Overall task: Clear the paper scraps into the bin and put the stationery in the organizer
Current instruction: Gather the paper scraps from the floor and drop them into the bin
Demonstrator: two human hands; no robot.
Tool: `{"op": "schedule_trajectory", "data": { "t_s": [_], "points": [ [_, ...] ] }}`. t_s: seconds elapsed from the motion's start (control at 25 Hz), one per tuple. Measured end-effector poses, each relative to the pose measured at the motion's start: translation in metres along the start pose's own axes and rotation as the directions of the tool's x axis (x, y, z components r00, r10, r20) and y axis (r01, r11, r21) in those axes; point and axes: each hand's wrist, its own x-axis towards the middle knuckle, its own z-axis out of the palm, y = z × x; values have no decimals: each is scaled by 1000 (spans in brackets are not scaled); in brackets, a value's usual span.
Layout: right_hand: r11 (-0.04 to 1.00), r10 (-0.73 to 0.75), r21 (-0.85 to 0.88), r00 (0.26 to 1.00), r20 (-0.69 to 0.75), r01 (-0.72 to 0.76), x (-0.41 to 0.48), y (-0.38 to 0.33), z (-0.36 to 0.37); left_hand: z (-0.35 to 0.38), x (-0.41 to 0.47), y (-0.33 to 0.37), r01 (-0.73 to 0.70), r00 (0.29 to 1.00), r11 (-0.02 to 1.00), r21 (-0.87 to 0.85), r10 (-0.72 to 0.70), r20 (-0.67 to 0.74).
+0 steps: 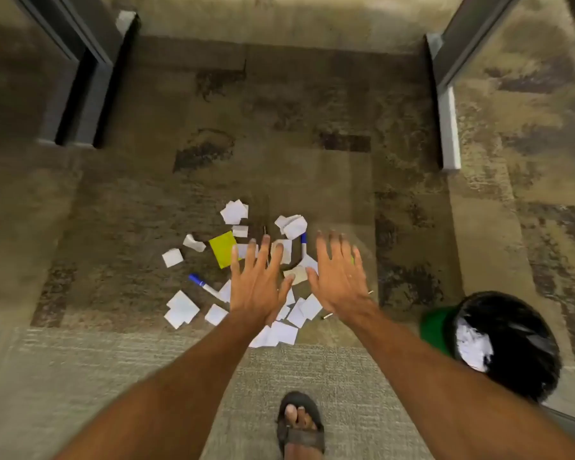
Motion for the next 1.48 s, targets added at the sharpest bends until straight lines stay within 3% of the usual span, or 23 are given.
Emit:
{"op": "schedule_trajectory", "data": {
  "t_s": [0.2, 0.36, 0.52, 0.72, 0.88, 1.0, 1.08, 1.16, 1.24, 1.36, 1.48],
  "points": [
    [999, -27, 26, 1000, -2, 27, 68, 32, 136, 139, 52, -4, -58, 998, 998, 9, 58, -23],
    [999, -24, 26, 1000, 0, 24, 104, 49, 211, 208, 90, 1, -44, 993, 999, -11, 45, 106],
    [995, -66, 77, 997, 36, 63, 119, 64, 240, 244, 102, 13, 47, 992, 990, -130, -30, 125],
    [995, -92, 41, 995, 43, 90, 131, 71, 260, 271, 102, 16, 44, 998, 993, -110, -38, 56],
    [995, -86, -51, 994, -63, 83, 127, 63, 264, 269, 100, 12, 72, 997, 974, -215, -73, 0],
    [997, -79, -16, 994, -72, 78, 125, 66, 251, 259, 96, 3, 131, 989, 856, -501, -146, 11],
    [996, -72, 47, 997, -42, 74, 123, 69, 239, 250, 90, -2, 219, 974, 671, -709, -195, 117],
    [986, -73, 152, 997, -1, 72, 120, 73, 226, 241, 84, -8, 307, 947, 485, -819, -240, 213],
    [965, -132, 240, 986, 100, 105, 113, 75, 214, 235, 79, -16, 365, 926, 404, -839, -250, 283],
    [965, -260, 129, 901, 348, 229, 98, 74, 215, 239, 70, -27, 374, 925, 495, -784, -140, 353],
    [963, -252, 32, 860, 444, 266, 88, 74, 241, 250, 59, -29, 299, 932, 619, -727, -25, 362]
  ]
}}
